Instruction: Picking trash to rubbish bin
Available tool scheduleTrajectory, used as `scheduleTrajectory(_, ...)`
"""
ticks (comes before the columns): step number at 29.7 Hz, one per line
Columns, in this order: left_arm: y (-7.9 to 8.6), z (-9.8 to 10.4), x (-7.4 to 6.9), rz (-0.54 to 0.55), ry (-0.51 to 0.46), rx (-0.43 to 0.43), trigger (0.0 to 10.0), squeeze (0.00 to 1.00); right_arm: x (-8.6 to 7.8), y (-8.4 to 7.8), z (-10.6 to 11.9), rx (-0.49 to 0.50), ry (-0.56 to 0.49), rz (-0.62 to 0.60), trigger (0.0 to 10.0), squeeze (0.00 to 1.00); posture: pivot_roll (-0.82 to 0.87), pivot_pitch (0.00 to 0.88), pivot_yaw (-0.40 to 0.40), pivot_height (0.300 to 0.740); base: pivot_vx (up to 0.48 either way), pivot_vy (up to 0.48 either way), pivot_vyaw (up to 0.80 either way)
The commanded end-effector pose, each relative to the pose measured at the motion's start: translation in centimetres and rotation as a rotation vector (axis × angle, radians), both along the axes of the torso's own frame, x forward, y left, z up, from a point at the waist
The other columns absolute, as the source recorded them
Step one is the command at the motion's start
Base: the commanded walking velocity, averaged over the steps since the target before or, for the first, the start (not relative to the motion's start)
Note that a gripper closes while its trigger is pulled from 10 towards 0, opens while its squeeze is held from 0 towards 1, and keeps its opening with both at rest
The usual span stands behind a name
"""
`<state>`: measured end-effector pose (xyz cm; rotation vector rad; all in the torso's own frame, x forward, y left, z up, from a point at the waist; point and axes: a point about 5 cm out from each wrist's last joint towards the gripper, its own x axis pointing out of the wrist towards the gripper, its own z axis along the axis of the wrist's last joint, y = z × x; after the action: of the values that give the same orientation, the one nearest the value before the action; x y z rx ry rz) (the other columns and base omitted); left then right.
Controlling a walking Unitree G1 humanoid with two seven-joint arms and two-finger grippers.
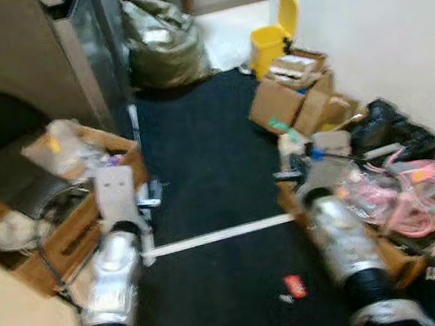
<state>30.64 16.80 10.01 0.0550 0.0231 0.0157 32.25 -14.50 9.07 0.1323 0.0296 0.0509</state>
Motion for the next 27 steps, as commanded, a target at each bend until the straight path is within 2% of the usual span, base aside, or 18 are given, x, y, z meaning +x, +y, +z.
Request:
scheduleTrajectory(1, 0.10, -0.14, -0.19, 0.003, 0.013, 0.014, 10.0, 0.00, -0.07, -0.40, -0.12, -0.017, 0.002, -0.005, 10.0, 0.00, -0.04, 0.026, 0.009, 0.740, 0.334, 0.000, 0.00)
scheduleTrajectory(5, 0.08, -0.11, -0.24, 0.005, 0.013, 0.013, 10.0, 0.00, -0.05, -0.29, -0.12, -0.020, 0.002, 0.003, 10.0, 0.00, -0.04, 0.028, 0.006, 0.740, 0.335, 0.000, 0.47)
scheduleTrajectory(27, -0.04, 0.16, -0.18, 0.008, 0.013, 0.011, 10.0, 0.00, 0.16, -0.18, -0.07, -0.026, 0.004, 0.013, 10.0, 0.00, -0.04, 0.025, 0.001, 0.740, 0.331, 0.000, 0.79)
